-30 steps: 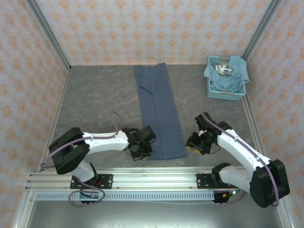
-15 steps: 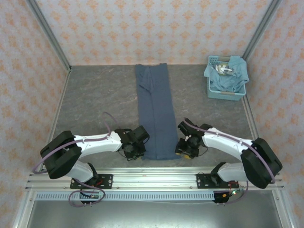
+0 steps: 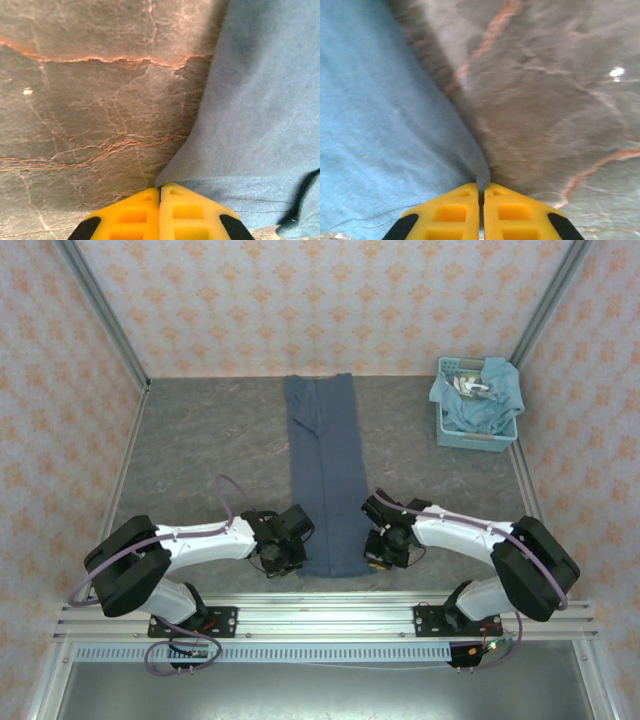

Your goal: Fold and stack the t-shirts

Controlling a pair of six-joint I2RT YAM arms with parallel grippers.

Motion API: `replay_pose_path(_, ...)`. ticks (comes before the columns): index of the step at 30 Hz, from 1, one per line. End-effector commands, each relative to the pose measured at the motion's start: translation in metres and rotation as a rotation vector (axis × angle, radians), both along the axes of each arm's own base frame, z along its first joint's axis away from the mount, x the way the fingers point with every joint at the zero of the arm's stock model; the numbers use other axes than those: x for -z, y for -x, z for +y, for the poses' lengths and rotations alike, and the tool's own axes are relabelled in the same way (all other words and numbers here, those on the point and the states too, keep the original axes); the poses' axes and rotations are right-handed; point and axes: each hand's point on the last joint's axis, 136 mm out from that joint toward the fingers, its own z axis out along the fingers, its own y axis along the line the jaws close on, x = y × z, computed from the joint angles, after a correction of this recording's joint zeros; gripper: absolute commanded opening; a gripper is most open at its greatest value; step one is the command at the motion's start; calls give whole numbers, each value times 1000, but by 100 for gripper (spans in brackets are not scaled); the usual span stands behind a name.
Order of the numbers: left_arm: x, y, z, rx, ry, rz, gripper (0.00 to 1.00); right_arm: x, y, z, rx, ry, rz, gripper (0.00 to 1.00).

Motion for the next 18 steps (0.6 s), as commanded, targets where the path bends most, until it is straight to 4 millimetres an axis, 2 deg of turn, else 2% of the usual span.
replay_pose_path(1,4,12,28,25,-95,22,0,-8,-9,4,11,3,-46,1)
replay_pose_path(4,-4,14,29,57,-82,5,0,-20,-8,5,8,-21,-60,0)
replay_pose_path(10,-34,9,22,98,-5,-77,0,-45,0,6,-5,-55,-57,0)
replay_pose_path(14,-64,-7,23,51,17,-170,0,-68,-10,10,22,-83,-107,0)
replay_pose_path(18,-90,-32,25,-42,58,-250,0,-91,-32,14,50,-88,-171,0)
